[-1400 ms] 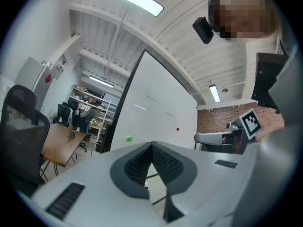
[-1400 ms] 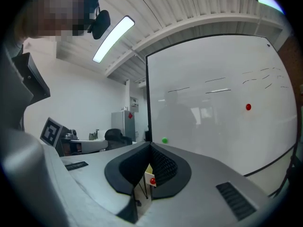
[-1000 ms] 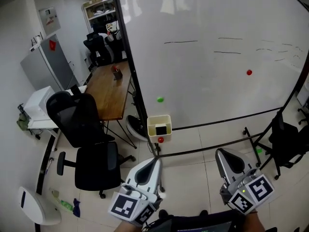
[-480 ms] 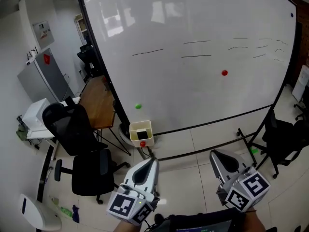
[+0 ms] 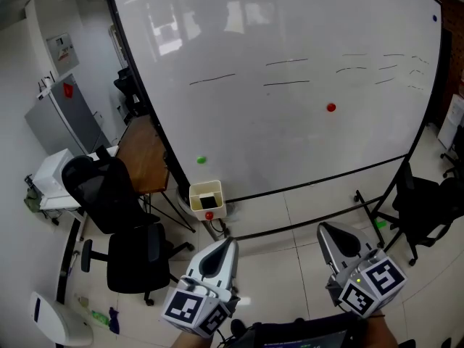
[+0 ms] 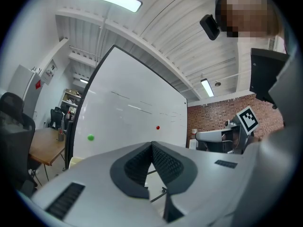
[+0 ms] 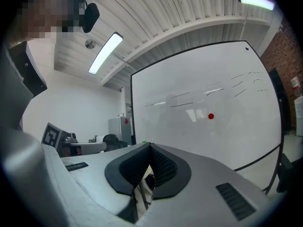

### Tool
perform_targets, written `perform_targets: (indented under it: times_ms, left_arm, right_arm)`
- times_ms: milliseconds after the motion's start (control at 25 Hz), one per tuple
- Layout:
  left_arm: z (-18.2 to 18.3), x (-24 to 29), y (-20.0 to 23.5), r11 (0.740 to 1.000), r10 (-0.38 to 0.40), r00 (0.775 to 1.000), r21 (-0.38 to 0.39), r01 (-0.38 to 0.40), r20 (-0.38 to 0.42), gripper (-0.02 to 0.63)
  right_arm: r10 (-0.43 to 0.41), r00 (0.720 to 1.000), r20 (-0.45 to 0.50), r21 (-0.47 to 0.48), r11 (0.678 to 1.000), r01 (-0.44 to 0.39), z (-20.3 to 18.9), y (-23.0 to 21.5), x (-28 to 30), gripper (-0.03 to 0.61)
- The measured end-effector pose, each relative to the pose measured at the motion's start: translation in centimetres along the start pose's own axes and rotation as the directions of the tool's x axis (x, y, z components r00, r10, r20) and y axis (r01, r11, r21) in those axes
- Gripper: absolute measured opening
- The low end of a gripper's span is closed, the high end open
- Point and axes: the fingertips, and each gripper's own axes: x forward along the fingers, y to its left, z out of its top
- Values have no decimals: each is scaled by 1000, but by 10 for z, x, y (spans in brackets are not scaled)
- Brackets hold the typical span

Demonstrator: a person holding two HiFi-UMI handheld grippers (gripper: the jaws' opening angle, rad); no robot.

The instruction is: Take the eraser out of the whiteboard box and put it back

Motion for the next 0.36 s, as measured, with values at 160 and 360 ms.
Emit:
perform_targets:
  times_ms: [160,360]
  left_arm:
    - [0,-1,-1,1000,-5,1000,0,5,1,23]
    - [4,-4,-3,1000,-13,1000,-1,13,1,23]
  right_arm:
    - [-3,1000,2,-6,1000,3,1,2,-1,21]
    - [-6,1000,7,-10,1000,6,4,7,-4,21]
